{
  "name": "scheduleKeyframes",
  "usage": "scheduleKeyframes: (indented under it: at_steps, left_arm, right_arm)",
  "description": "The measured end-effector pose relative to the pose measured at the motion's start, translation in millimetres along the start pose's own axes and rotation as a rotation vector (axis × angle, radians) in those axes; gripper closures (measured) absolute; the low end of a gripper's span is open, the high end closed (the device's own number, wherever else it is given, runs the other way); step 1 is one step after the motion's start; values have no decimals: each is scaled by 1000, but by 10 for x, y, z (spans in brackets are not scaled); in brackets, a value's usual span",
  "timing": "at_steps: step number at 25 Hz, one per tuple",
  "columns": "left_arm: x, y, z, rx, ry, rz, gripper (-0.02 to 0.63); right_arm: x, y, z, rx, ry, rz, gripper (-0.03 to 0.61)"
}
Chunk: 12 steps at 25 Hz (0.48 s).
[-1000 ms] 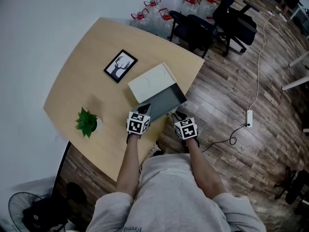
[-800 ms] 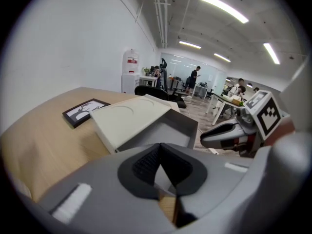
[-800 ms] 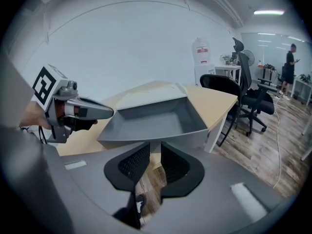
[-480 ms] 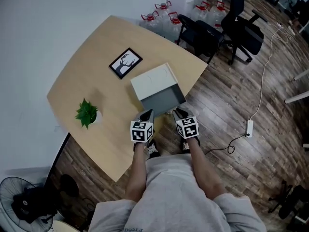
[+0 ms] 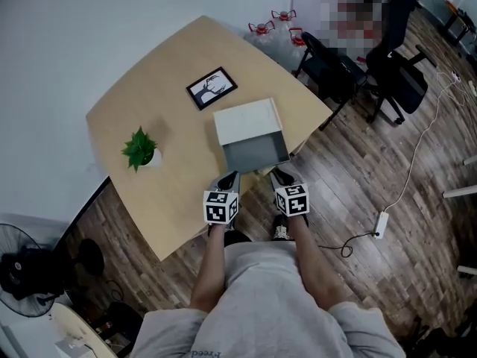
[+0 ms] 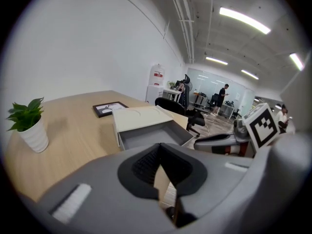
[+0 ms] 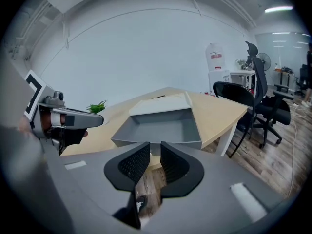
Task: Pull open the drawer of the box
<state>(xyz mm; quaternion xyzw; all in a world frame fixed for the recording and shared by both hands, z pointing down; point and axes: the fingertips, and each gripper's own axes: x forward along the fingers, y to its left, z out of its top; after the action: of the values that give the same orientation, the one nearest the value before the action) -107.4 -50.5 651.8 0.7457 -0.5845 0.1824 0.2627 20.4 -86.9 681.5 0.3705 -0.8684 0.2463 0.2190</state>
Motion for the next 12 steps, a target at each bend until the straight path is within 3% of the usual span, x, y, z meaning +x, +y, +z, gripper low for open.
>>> scheduleKeyframes:
  at_steps: [7, 12]
  left_arm:
    - [-100, -84, -25, -27, -31, 74, 560]
    - [-130, -201, -24, -56, -72, 84, 560]
  right_arm:
    - [-23, 5, 71, -45, -18, 65, 511]
    - [-46, -42, 20, -40, -11, 104, 523]
